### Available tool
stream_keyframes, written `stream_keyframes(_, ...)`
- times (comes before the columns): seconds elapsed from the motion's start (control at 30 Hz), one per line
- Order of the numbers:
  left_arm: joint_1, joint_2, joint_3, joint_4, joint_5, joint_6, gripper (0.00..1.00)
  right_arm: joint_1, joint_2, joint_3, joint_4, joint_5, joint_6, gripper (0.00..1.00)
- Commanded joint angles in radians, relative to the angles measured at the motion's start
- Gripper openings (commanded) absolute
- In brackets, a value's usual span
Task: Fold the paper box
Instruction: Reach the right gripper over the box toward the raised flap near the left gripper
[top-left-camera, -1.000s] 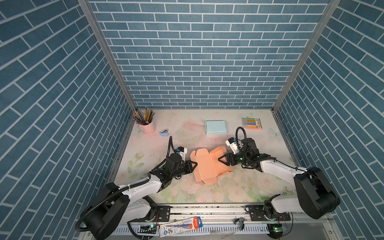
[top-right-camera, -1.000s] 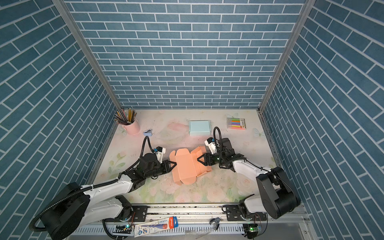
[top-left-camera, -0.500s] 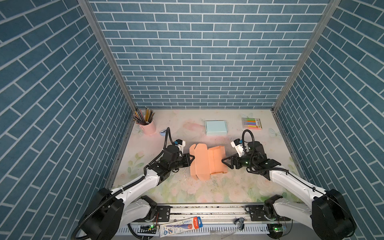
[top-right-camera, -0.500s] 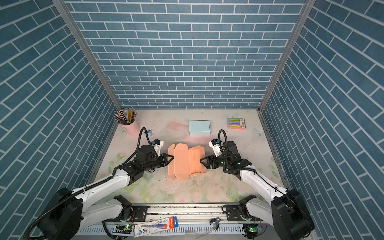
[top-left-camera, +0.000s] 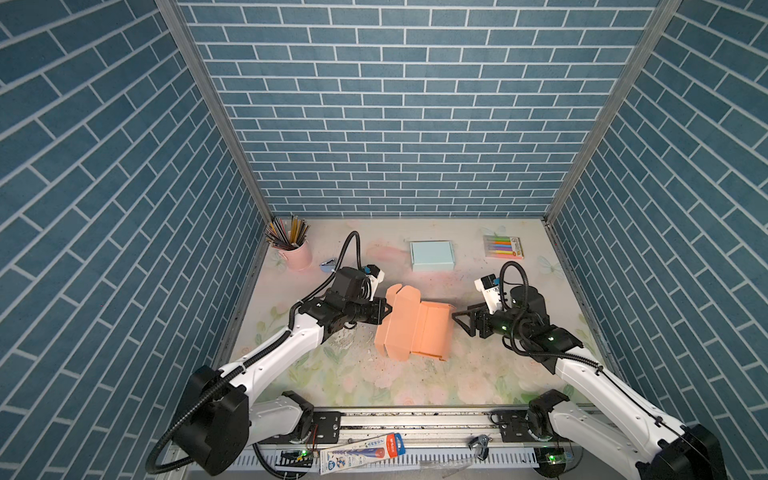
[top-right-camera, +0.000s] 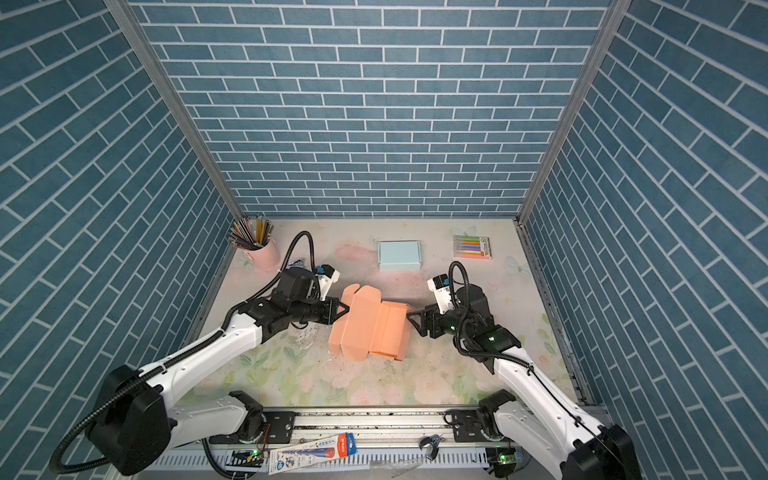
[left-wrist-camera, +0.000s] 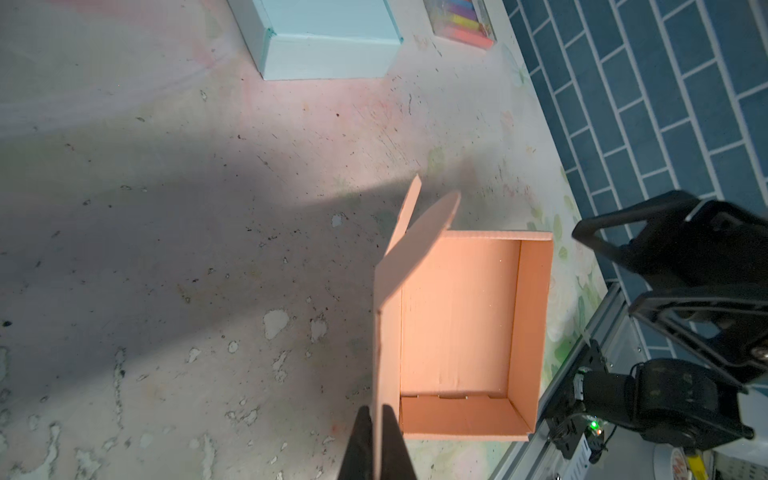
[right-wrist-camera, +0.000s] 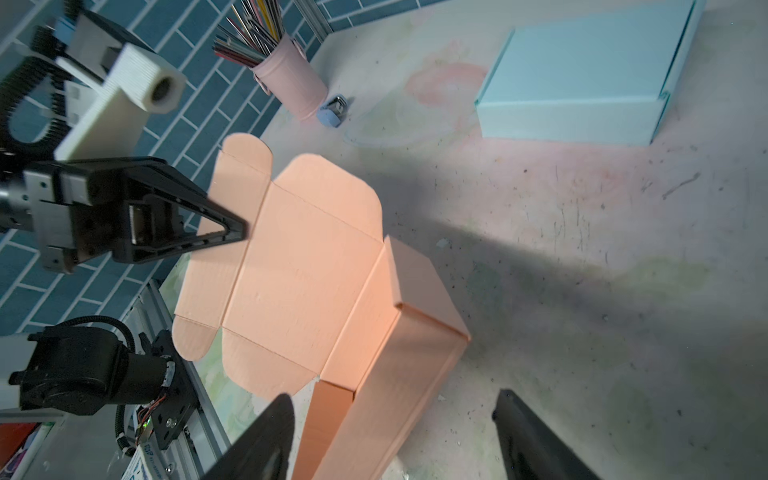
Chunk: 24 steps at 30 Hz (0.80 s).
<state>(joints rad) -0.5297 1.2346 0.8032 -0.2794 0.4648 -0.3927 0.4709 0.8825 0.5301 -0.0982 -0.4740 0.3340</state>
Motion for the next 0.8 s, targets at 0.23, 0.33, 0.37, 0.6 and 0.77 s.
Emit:
stream_keyframes(0.23,-0.018,0.126,0.256,-0.354,-0.023,0.261,0.01,-0.002,0.017,0.000,0.297,-0.081,-0.095,0.77)
stream_keyframes(0.33,-0.039,0.171,0.329,-0.421,-0.053,0.302,0.01,-0.003,0.061,-0.013,0.404,-0.139,-0.129,0.77)
stream_keyframes(0.37,-0.045,0.185,0.350,-0.439,-0.057,0.313,0.01,-0.003,0.078,-0.017,0.444,-0.162,-0.138,0.77)
stream_keyframes(0.6,-0.087,0.279,0.467,-0.535,-0.080,0.385,0.01,-0.002,0.232,0.025,0.536,-0.294,-0.227,0.75)
stream_keyframes(0.77,-0.089,0.326,0.525,-0.564,-0.063,0.408,0.01,-0.003,0.314,-0.010,0.700,-0.381,-0.285,0.74)
